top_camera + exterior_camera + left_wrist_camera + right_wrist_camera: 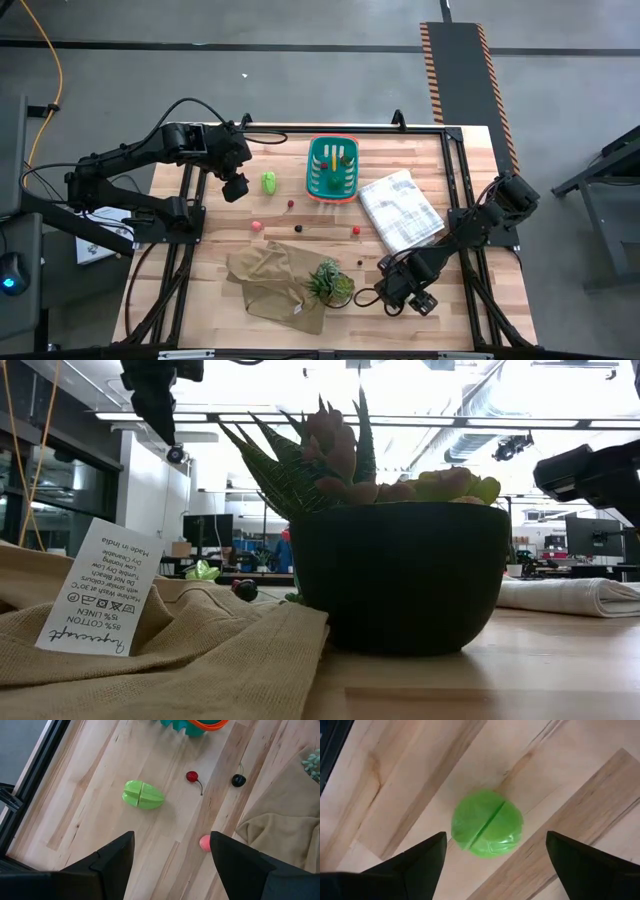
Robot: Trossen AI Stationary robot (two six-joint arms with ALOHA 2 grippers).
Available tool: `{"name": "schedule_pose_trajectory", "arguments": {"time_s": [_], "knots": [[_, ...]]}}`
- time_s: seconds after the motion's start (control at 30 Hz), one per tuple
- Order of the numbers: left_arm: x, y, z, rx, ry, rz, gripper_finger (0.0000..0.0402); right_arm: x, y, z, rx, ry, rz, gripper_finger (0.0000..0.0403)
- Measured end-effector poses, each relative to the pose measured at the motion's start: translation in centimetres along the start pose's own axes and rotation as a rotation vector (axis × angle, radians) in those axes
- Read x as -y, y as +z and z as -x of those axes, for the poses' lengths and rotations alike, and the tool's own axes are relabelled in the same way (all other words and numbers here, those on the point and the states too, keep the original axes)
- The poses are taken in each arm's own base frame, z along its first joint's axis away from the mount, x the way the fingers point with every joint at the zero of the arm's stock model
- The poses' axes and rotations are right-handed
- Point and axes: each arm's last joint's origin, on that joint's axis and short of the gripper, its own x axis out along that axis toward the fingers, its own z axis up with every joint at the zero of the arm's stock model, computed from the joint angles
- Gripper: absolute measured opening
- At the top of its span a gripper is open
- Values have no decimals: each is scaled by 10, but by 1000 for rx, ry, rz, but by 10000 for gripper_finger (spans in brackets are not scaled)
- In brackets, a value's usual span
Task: Pick and placing Produce into tupperware
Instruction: Put the green cabbage into the green basket
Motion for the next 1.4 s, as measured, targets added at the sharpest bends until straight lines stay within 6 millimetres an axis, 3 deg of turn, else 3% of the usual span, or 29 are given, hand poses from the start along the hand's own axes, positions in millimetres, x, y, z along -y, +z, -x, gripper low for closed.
{"name": "schedule_pose_trajectory", "arguments": {"time_s": [0.33,0.57,1.4], "knots": [[0,0,0,0,0,0,248,1,-9,-15,7,50,-113,333],[0,0,0,0,0,0,248,2,-6,-15,40,47,-159,333],[0,0,0,0,0,0,248,6,-8,-15,30,-128,-209,332]]}}
